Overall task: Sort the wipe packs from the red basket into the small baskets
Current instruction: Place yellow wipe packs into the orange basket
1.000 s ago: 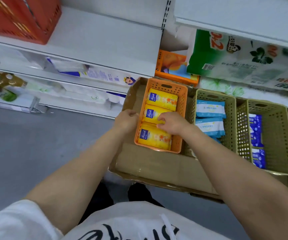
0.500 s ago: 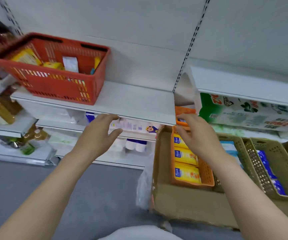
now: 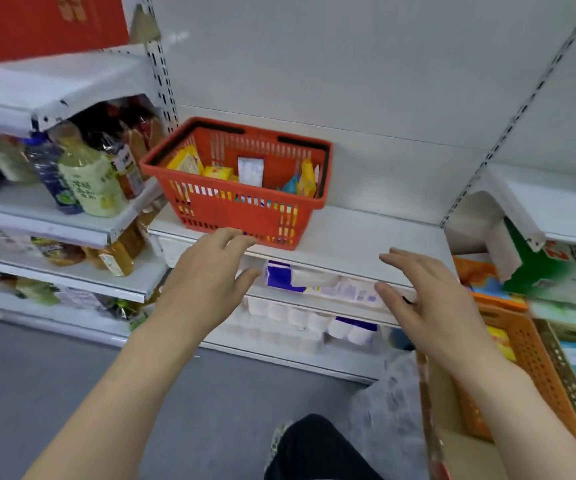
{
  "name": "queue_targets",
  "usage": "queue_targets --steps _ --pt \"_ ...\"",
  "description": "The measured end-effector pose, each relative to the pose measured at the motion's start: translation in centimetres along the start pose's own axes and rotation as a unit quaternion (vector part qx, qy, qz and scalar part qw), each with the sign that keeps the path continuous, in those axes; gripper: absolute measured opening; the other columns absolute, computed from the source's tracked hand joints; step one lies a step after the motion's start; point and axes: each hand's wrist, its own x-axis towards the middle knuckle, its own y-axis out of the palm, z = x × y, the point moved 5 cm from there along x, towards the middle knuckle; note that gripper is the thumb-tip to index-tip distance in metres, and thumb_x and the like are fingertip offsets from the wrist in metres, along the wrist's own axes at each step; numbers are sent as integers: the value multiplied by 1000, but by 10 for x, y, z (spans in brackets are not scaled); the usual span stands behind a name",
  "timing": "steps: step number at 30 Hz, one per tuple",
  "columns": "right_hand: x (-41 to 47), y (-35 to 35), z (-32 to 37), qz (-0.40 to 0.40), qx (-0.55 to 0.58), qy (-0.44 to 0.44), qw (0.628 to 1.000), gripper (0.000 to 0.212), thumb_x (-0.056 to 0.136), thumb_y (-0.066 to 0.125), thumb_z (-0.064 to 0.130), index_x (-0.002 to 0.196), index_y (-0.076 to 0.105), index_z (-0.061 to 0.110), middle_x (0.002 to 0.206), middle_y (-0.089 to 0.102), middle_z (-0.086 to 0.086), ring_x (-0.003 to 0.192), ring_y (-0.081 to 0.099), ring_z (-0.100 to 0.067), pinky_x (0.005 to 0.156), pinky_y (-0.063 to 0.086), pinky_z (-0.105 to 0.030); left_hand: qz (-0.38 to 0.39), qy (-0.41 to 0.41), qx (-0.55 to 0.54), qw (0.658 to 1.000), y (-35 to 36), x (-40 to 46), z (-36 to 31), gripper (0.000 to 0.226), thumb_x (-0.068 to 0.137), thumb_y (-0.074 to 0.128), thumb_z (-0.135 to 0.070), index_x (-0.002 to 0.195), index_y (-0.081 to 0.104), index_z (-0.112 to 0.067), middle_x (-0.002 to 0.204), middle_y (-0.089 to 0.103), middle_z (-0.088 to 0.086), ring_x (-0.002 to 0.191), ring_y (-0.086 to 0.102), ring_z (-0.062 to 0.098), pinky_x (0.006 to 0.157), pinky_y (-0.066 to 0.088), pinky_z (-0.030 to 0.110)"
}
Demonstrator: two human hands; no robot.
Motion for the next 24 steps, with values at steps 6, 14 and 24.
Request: queue_targets --steps 6,14,24 --pt "110 57 19 -1 12 -15 1000 46 93 51 46 133 59 25 140 56 4 130 46 -16 102 37 -30 4 0 42 999 11 80 65 47 93 63 -34 135 55 -14 134 54 5 123 50 26 98 42 40" --pt "284 117 27 34 59 -16 998 39 93 62 34 129 62 19 139 56 -1 129 48 -21 105 38 -31 53 -40 41 997 29 224 157 47 94 59 -36 137 53 -18 138 50 2 129 43 24 104 40 39" --pt "412 210 36 126 42 -27 991 40 93 64 33 128 61 14 131 61 -8 121 55 -29 101 44 -38 112 -82 3 990 81 315 243 48 91 65 -38 133 55 -18 134 53 2 127 45 23 105 38 35"
